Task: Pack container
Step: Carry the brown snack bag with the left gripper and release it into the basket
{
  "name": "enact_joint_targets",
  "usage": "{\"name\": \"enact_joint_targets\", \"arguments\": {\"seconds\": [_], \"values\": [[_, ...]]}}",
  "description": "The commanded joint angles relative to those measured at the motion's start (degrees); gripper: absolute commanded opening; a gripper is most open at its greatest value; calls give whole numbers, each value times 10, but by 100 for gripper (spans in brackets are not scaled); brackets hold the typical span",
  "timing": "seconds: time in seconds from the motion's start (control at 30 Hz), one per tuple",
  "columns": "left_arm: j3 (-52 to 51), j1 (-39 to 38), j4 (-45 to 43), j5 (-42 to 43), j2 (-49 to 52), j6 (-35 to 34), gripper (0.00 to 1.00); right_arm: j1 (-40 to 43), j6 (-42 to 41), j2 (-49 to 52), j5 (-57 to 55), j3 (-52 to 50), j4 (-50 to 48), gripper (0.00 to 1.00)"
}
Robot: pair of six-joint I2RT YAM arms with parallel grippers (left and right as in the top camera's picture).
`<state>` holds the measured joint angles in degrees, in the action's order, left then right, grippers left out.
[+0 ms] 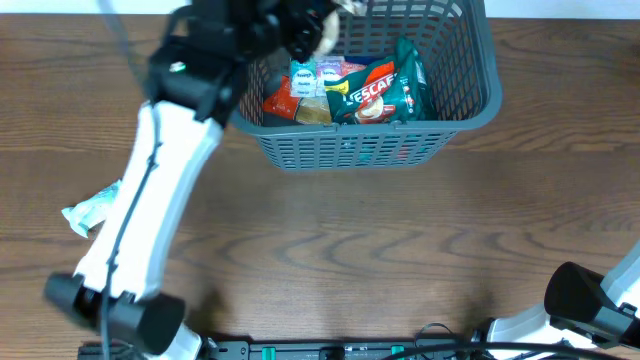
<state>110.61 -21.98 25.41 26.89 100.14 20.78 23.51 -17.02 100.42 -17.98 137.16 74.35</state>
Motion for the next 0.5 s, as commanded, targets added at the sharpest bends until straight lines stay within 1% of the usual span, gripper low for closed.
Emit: {"name": "enact_joint_targets", "arguments": {"seconds": [0.0,0.23,0.27,0.33,0.37,0.4,0.43,0.47], "values": [[2,-16,-7,10,39,-5,6,3,-8,-7,-4,-1,1,99],[2,-26,-19,10,98,-5,6,3,-8,-7,-4,-1,1,99],[2,-25,-19,10,99,-5,10,3,-7,-7,-4,-1,1,99],[2,-25,-20,10,99,-5,22,3,-7,-7,-4,-1,1,99],[2,-25,-22,10,98,-5,36,3,-8,-7,-4,-1,1,99],[2,-25,-24,10,98,-6,61,3,-8,-7,-4,-1,1,99],[2,-25,-24,10,97,-6,96,3,-8,-7,-4,-1,1,99],[2,-26,-24,10,96,-6,98,3,-8,-7,-4,-1,1,99]]}}
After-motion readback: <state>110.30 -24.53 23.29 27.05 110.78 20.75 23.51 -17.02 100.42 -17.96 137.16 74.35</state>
